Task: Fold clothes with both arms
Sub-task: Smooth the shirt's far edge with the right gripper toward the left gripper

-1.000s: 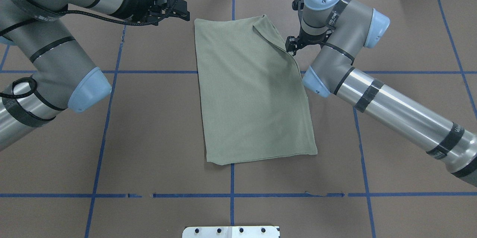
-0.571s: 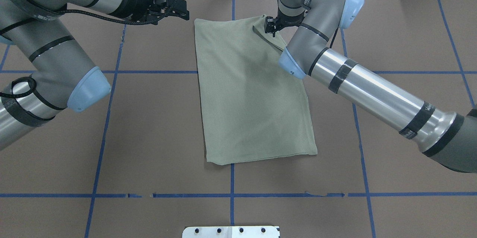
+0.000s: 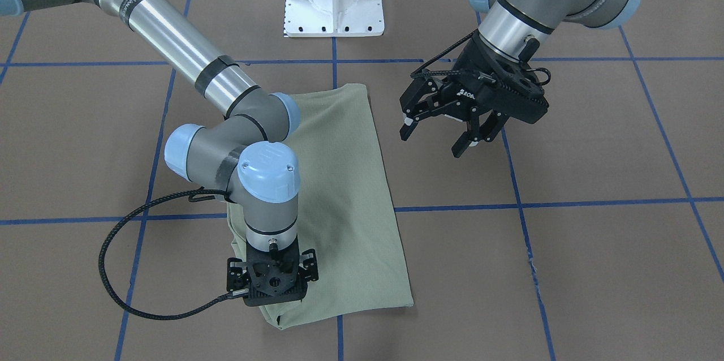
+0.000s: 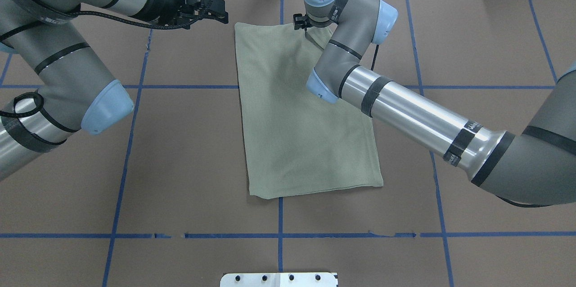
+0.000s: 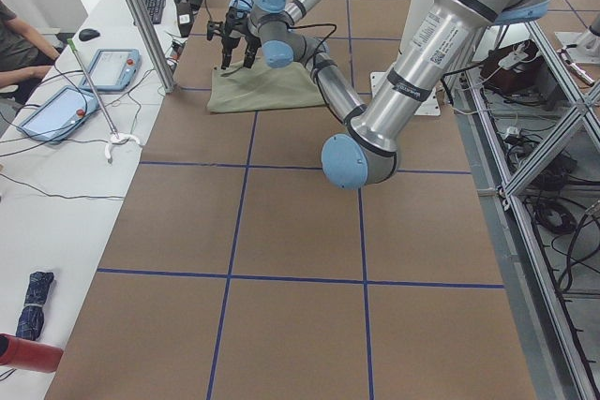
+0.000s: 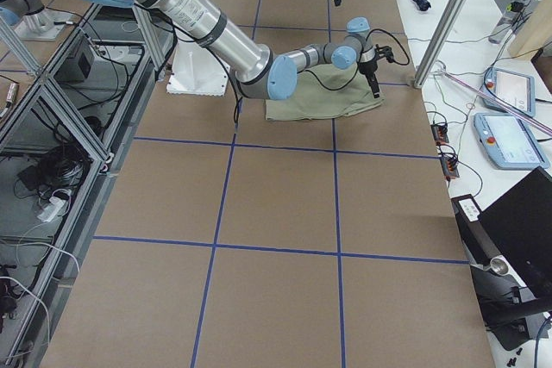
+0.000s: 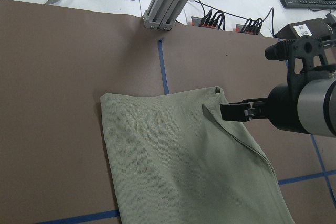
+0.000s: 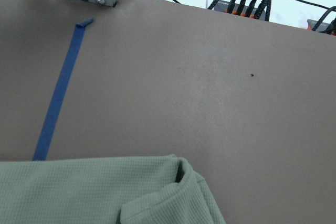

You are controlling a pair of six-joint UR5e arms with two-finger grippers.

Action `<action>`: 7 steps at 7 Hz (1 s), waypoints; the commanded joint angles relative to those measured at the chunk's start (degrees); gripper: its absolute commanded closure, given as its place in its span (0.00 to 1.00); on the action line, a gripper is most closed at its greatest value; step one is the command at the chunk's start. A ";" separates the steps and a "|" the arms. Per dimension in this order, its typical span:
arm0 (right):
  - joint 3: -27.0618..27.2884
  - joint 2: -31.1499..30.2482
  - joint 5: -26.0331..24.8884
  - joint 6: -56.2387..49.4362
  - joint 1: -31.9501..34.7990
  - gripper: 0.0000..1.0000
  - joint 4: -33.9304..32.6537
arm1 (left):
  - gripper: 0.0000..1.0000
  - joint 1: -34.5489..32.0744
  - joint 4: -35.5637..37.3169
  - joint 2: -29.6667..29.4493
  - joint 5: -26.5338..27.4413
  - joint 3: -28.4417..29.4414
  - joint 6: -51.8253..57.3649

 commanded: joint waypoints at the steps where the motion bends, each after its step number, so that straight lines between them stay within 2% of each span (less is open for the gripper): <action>1: -2.62 0.99 -2.22 0.09 -1.85 0.18 1.05 | 0.01 -0.44 0.03 0.07 0.02 -0.01 0.07; 2: -3.07 0.99 -2.13 0.00 -2.12 0.28 1.05 | 0.01 -0.44 0.12 0.07 -0.06 -0.01 0.07; 3: -3.16 0.99 -2.04 -0.09 -2.21 0.35 1.05 | 0.01 -0.44 0.12 0.07 0.02 -0.01 0.07; 4: -3.16 0.90 -2.04 -0.18 -2.21 0.49 1.05 | 0.01 -0.44 0.12 -0.02 -0.06 -0.01 0.07; 5: -3.42 0.82 -2.04 -0.27 -2.12 0.59 1.05 | 0.01 -0.44 0.03 -0.02 -0.07 -0.10 -0.02; 7: -3.60 0.82 -2.04 -0.97 -1.51 0.71 1.05 | 0.01 -0.44 -0.06 -0.02 -0.07 -0.10 -0.02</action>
